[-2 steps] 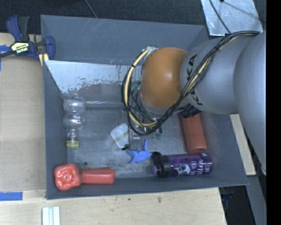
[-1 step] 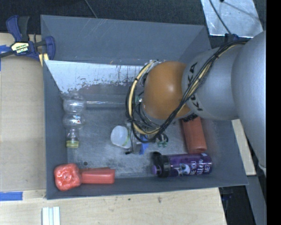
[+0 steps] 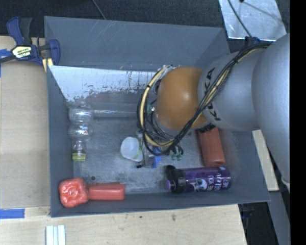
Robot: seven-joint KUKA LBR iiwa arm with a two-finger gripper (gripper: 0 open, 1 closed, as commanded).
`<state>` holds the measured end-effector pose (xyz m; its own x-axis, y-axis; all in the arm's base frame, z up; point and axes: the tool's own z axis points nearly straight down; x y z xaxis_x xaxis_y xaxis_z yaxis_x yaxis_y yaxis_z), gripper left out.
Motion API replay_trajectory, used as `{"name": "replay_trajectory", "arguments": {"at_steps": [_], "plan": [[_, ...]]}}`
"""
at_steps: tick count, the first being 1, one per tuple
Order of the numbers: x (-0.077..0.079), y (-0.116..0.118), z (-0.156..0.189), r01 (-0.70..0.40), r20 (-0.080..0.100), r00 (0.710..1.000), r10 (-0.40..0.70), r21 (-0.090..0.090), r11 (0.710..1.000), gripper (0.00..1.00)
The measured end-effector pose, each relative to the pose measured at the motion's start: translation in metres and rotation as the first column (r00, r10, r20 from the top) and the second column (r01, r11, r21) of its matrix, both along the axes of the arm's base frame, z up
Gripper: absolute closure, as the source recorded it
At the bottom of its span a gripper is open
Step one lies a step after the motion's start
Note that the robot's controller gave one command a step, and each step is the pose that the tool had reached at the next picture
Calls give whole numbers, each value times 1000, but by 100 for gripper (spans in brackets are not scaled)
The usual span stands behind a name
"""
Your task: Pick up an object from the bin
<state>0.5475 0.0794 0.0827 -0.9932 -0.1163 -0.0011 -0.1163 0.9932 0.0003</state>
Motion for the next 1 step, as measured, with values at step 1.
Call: {"name": "replay_trajectory", "arguments": {"at_steps": [1], "plan": [[-16,-3,201,-45,-2,999,45,-1,999,100]]}}
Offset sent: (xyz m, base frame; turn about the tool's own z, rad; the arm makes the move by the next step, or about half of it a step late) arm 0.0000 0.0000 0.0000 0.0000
